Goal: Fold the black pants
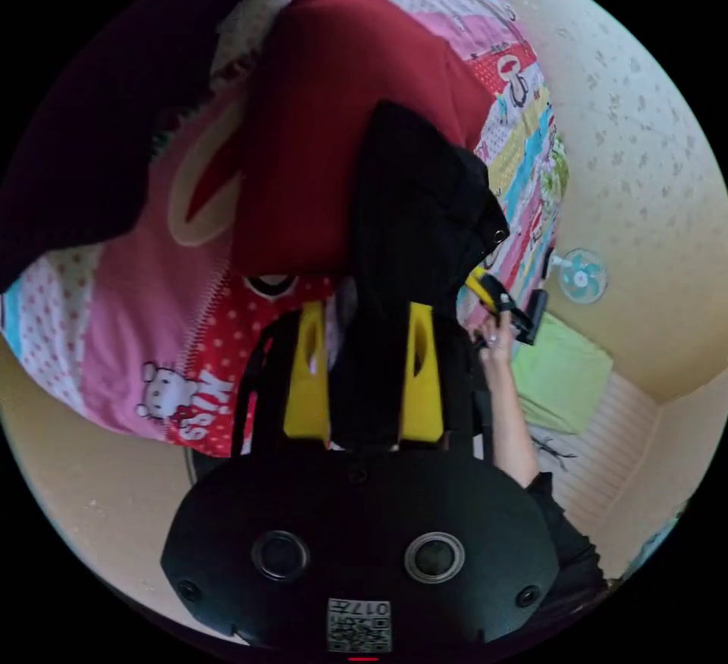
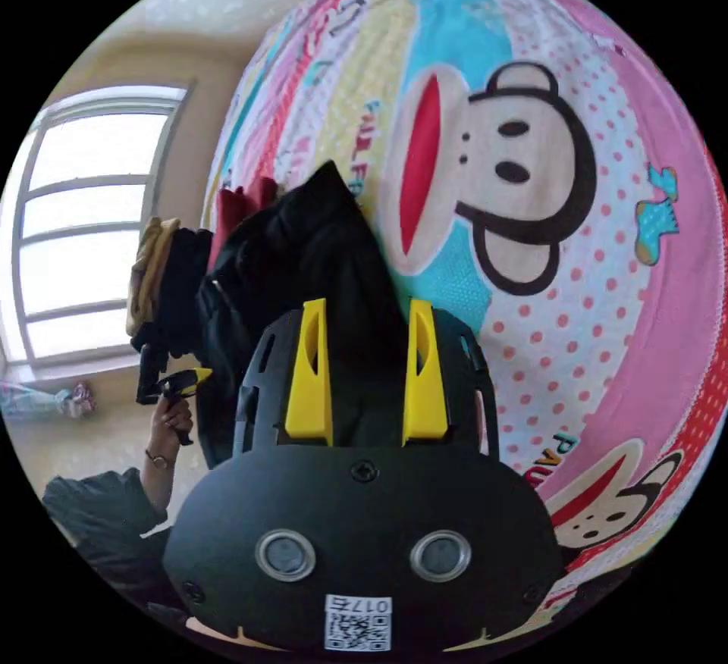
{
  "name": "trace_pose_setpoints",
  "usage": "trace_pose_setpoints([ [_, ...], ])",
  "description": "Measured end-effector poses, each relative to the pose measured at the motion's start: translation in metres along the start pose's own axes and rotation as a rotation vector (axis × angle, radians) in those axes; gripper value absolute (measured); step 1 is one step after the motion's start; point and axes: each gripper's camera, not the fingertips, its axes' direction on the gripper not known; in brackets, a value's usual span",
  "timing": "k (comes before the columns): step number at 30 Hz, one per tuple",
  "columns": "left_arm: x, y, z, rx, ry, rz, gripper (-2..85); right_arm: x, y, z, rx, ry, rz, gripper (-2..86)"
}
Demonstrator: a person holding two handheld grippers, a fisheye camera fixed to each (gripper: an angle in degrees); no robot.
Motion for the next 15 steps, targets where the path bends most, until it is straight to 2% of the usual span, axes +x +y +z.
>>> trace_pose_setpoints([
  [1, -0.009, 0.002, 0.009, -0.038, 0.09, -0.017, 6.1, -0.005, 0.008, -0.003, 0.045, 0.038, 0.007, 11.1],
  [2, -0.016, 0.008, 0.012, -0.055, 0.133, -0.04, 4.7, -0.016, 0.022, -0.003, 0.037, 0.048, 0.004, 8.3],
  [4, -0.015, 0.023, 0.005, -0.061, 0.186, 0.022, 3.8, -0.025, 0.044, -0.008, -0.022, -0.11, 0.043, 5.4],
  [6, -0.003, 0.047, -0.015, -0.037, 0.264, 0.129, 3.6, -0.039, 0.107, -0.064, 0.167, -0.43, -0.014, 4.4],
  [9, 0.039, 0.102, -0.073, 0.004, 0.223, 0.369, 3.4, -0.082, 0.207, -0.156, 0.32, -0.692, -0.192, 3.9],
  [11, 0.072, 0.161, -0.137, 0.156, 0.153, 0.518, 3.2, -0.113, 0.272, -0.219, 0.393, -0.775, -0.283, 3.7],
  [15, 0.121, 0.254, -0.234, 0.394, 0.169, 0.737, 3.1, -0.2, 0.409, -0.386, 0.594, -0.81, -0.523, 3.3],
])
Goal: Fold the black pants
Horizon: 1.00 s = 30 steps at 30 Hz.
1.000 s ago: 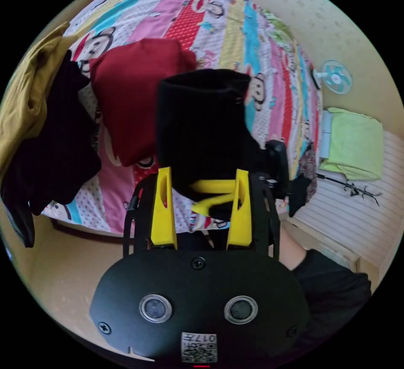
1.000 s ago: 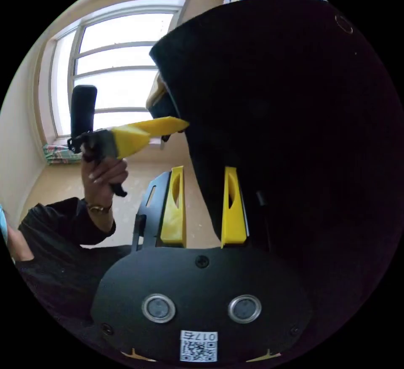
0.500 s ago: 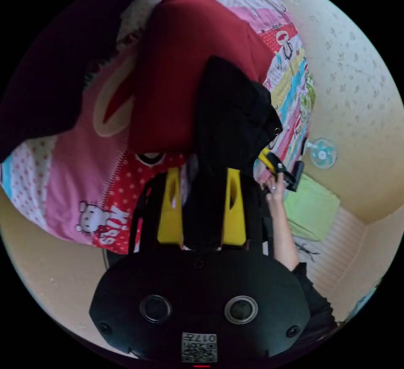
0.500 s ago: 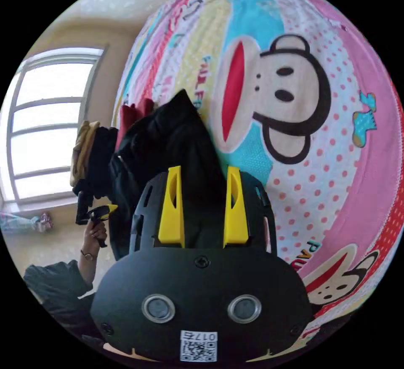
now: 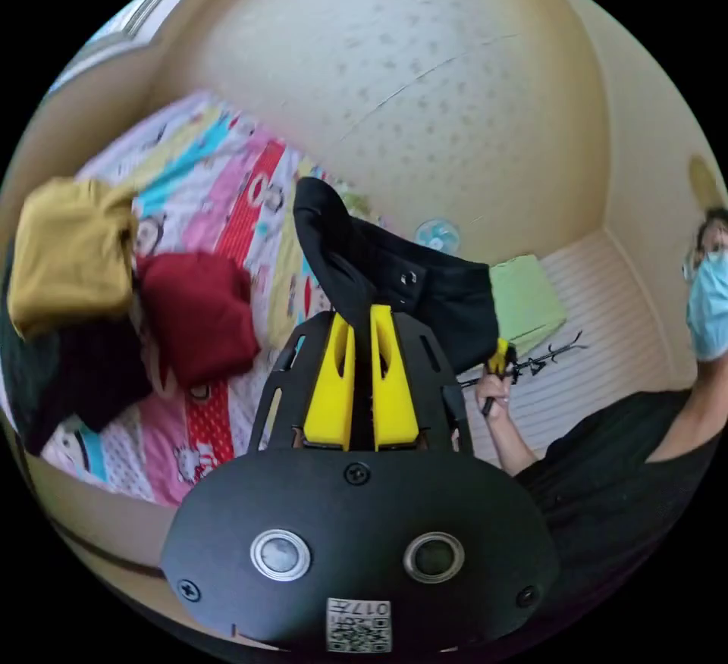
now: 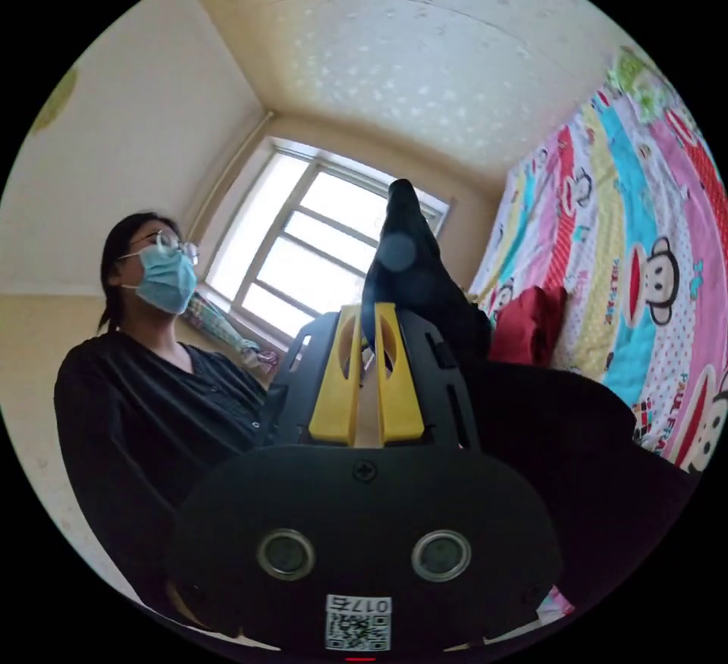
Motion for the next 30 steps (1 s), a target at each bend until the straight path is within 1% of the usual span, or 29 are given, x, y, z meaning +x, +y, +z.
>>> trace_pose_setpoints([
  [1, 0.037, 0.0, -0.028, 0.053, 0.013, 0.106, 3.1, -0.03, -0.008, -0.008, 0.014, -0.004, -0.05, 3.2],
  [2, 0.075, 0.004, -0.054, 0.128, 0.049, 0.214, 3.2, -0.087, -0.026, -0.026, 0.042, -0.005, -0.148, 3.2],
  [3, 0.092, 0.005, -0.066, 0.165, 0.065, 0.258, 3.2, -0.141, -0.043, -0.043, 0.077, -0.007, -0.242, 3.1],
  [4, 0.123, 0.008, -0.088, 0.234, 0.102, 0.326, 3.2, -0.167, -0.051, -0.053, 0.102, -0.012, -0.292, 3.0],
  [5, 0.15, 0.008, -0.106, 0.286, 0.156, 0.376, 3.2, -0.213, -0.064, -0.071, 0.155, -0.032, -0.378, 3.0],
  [6, 0.163, 0.007, -0.114, 0.308, 0.191, 0.401, 3.3, -0.255, -0.075, -0.088, 0.213, -0.044, -0.445, 2.9],
  [7, 0.185, 0.004, -0.127, 0.34, 0.258, 0.464, 3.3, -0.273, -0.079, -0.096, 0.249, -0.035, -0.465, 2.9],
  [8, 0.207, 0.0, -0.137, 0.366, 0.302, 0.541, 3.3, -0.308, -0.085, -0.112, 0.333, 0.003, -0.491, 2.9],
  [9, 0.218, -0.002, -0.142, 0.374, 0.316, 0.573, 3.3, -0.34, -0.088, -0.126, 0.401, 0.05, -0.531, 2.8],
  [11, 0.255, -0.008, -0.155, 0.37, 0.381, 0.676, 3.3, -0.38, -0.091, -0.141, 0.457, 0.073, -0.577, 2.8],
  [13, 0.28, -0.005, -0.162, 0.371, 0.421, 0.733, 3.3, -0.416, -0.088, -0.148, 0.465, 0.058, -0.676, 2.7],
  [14, 0.295, 0.002, -0.166, 0.386, 0.413, 0.762, 3.2, -0.439, -0.081, -0.152, 0.481, 0.076, -0.732, 2.6],
  [16, 0.313, 0.014, -0.172, 0.419, 0.366, 0.782, 3.2, -0.47, -0.068, -0.152, 0.518, 0.177, -0.808, 2.6],
  [18, 0.325, 0.024, -0.175, 0.46, 0.343, 0.798, 3.2, -0.503, -0.056, -0.147, 0.591, 0.386, -0.898, 2.5],
  [21, 0.34, 0.018, -0.17, 0.467, 0.352, 0.846, 3.2, -0.512, -0.079, -0.144, 0.599, 0.539, -0.993, 2.3],
  [22, 0.344, 0.002, -0.161, 0.434, 0.369, 0.836, 3.2, -0.51, -0.089, -0.143, 0.599, 0.579, -0.988, 2.2],
  [23, 0.347, -0.021, -0.146, 0.396, 0.372, 0.817, 3.3, -0.501, -0.116, -0.141, 0.594, 0.662, -0.949, 2.1],
  [24, 0.349, -0.034, -0.136, 0.378, 0.361, 0.804, 3.3, -0.487, -0.151, -0.14, 0.577, 0.745, -0.901, 2.0],
  [25, 0.35, -0.063, -0.114, 0.342, 0.316, 0.77, 3.4, -0.477, -0.169, -0.14, 0.566, 0.785, -0.875, 2.0],
  [27, 0.344, -0.116, -0.067, 0.288, 0.221, 0.7, 3.9, -0.415, -0.252, -0.142, 0.545, 0.972, -0.723, 1.6],
  [28, 0.331, -0.152, -0.027, 0.265, 0.163, 0.651, 5.4, -0.393, -0.273, -0.143, 0.548, 1.029, -0.678, 1.5],
  [29, 0.308, -0.184, 0.015, 0.26, 0.098, 0.594, 7.8, -0.338, -0.313, -0.149, 0.511, 1.133, -0.562, 1.2],
  [30, 0.291, -0.199, 0.038, 0.248, 0.055, 0.544, 8.6, -0.275, -0.345, -0.159, 0.414, 1.177, -0.367, 0.9],
])
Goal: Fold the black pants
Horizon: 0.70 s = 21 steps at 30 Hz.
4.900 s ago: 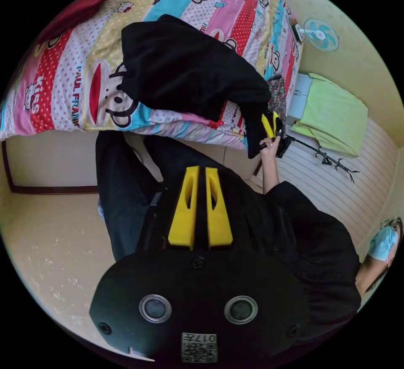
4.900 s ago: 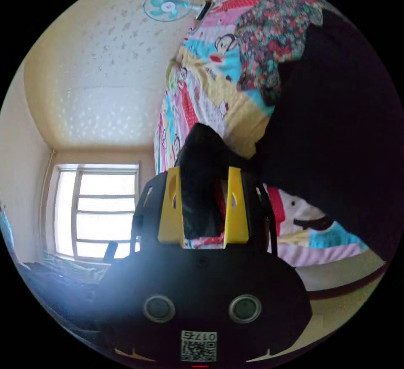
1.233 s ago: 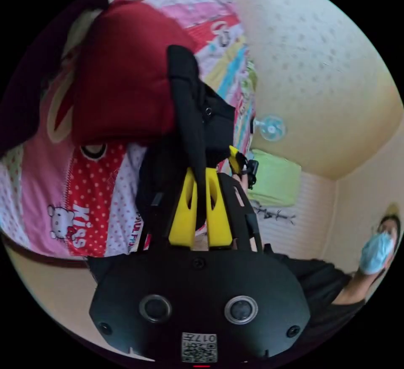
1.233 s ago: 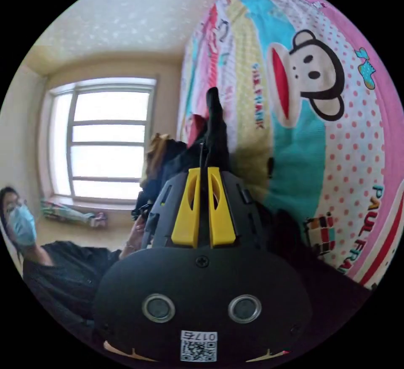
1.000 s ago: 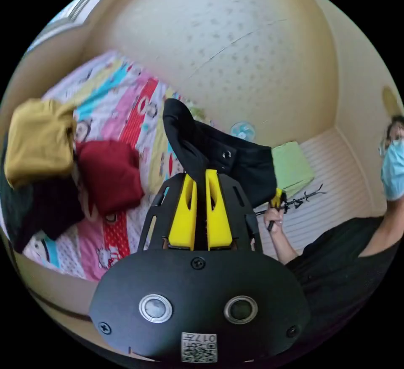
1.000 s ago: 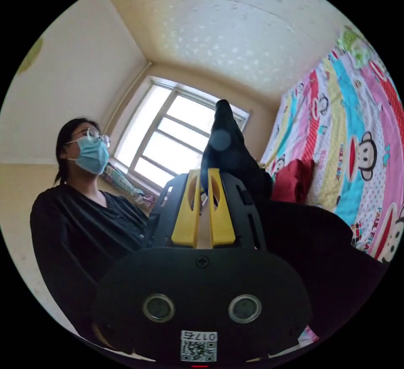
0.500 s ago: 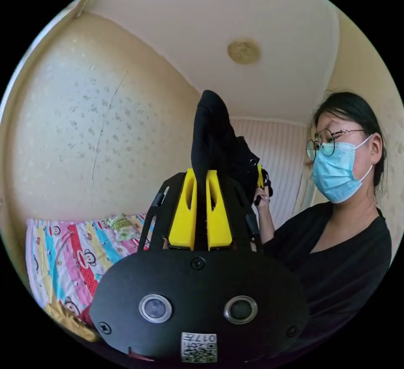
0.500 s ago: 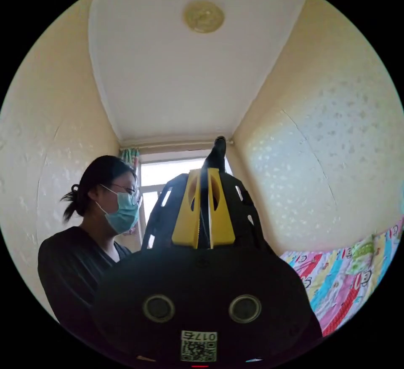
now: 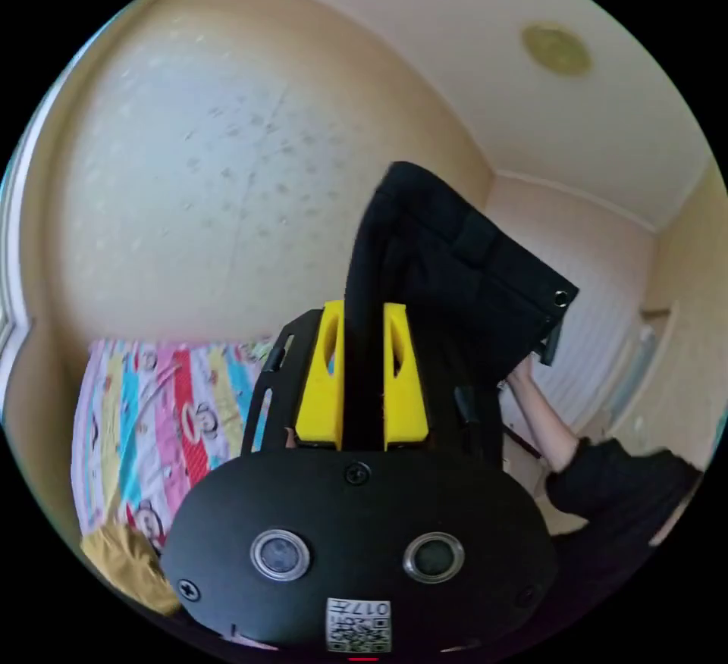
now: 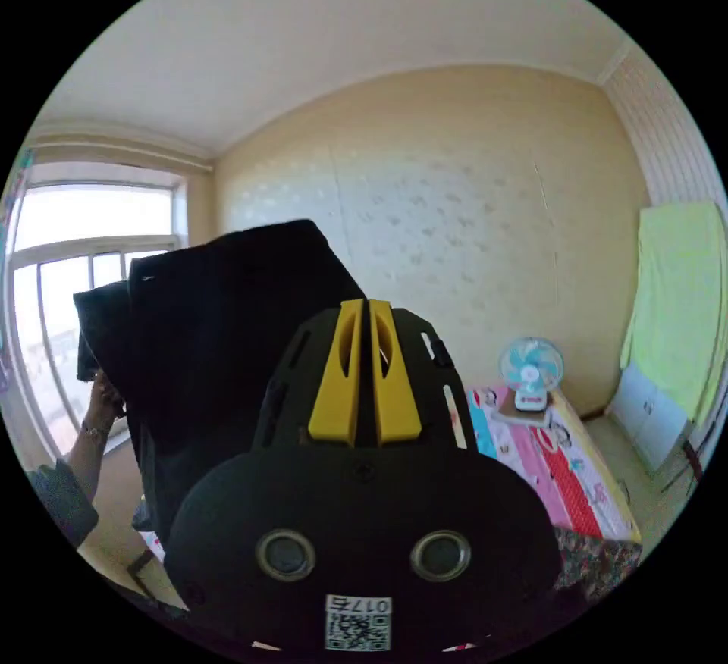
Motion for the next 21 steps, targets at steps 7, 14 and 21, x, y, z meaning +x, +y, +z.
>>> trace_pose_setpoints([
  [7, -0.211, 0.252, 0.167, -0.497, -0.172, -0.583, 10.5, 0.123, 0.232, 0.154, -0.709, 0.026, 0.239, 0.3],
  [14, -0.261, 0.543, 0.185, -1.037, -0.228, -0.86, 12.0, 0.191, 0.519, 0.108, -1.336, 0.097, 0.454, 0.3],
  [21, -0.292, 0.634, 0.219, -1.238, -0.212, -0.865, 14.0, 0.235, 0.586, 0.04, -1.387, 0.108, 0.7, 0.4],
])
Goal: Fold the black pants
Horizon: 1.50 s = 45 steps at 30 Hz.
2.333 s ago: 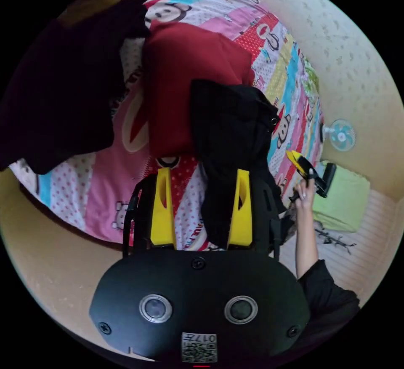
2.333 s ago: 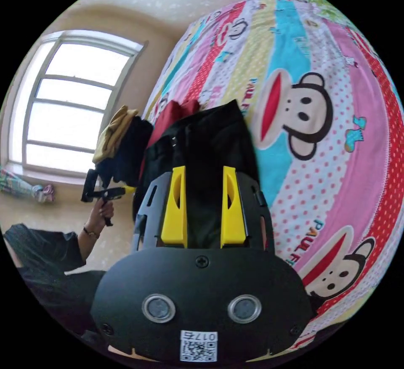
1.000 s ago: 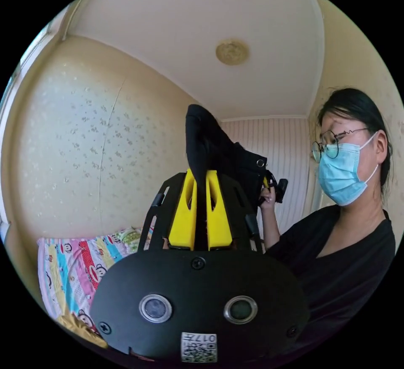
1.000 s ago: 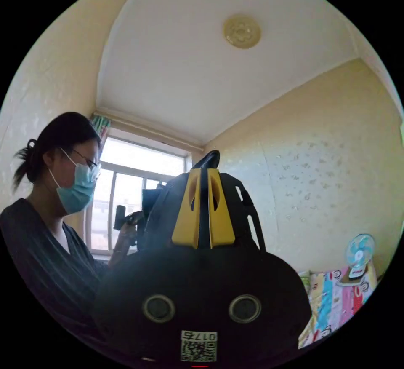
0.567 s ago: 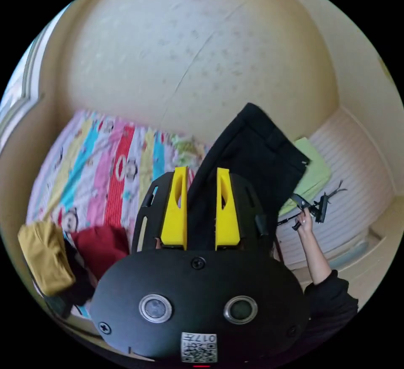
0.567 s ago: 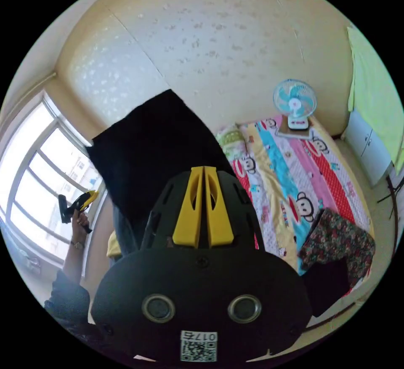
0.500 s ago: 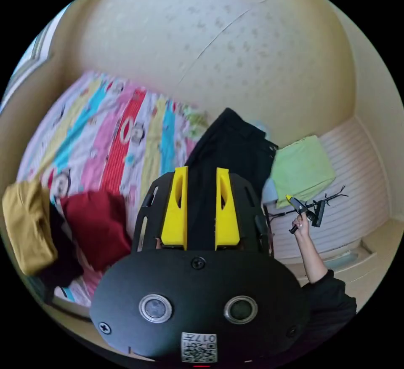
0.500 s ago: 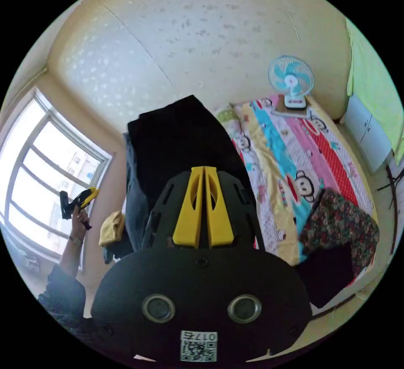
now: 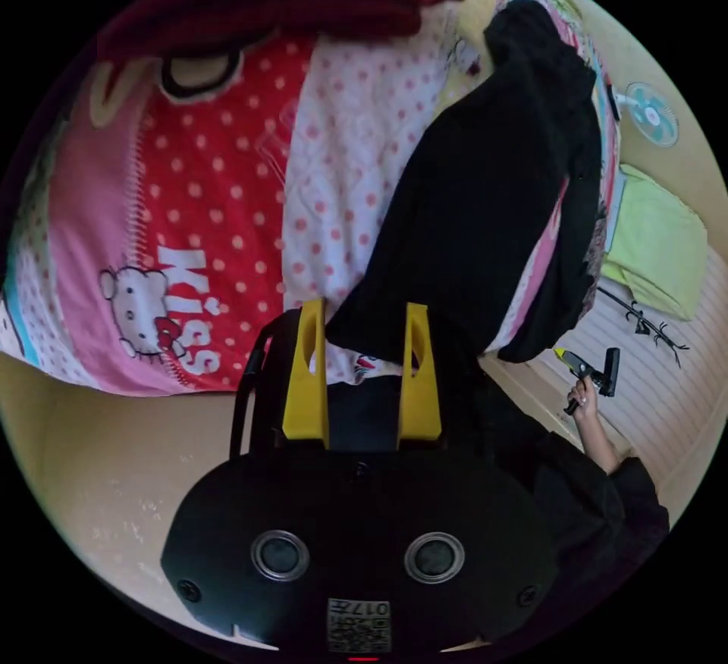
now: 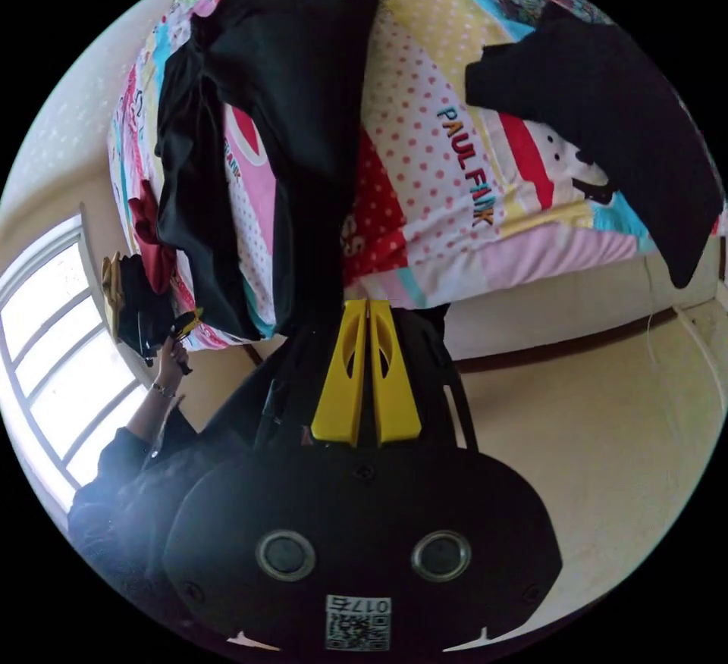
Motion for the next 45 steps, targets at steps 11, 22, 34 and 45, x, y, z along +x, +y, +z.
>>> trace_pose_setpoints([
  [11, -0.05, 0.028, -0.058, -0.007, 0.132, -0.057, 2.9, 0.075, -0.019, 0.005, -0.018, -0.259, -0.021, 2.0],
  [22, 0.21, -0.014, -0.014, 0.161, 0.056, 0.382, 16.3, 0.166, 0.006, 0.0, -0.01, -0.566, -0.043, 1.0],
  [34, 0.317, -0.119, 0.123, -0.42, 0.253, 0.703, -0.3, 0.274, 0.042, -0.046, -0.005, -0.784, -0.195, 1.5],
  [45, 0.158, -0.07, 0.153, -0.449, 0.286, 0.114, -0.5, 0.3, 0.01, -0.028, 0.088, -0.842, -0.225, 6.0],
])
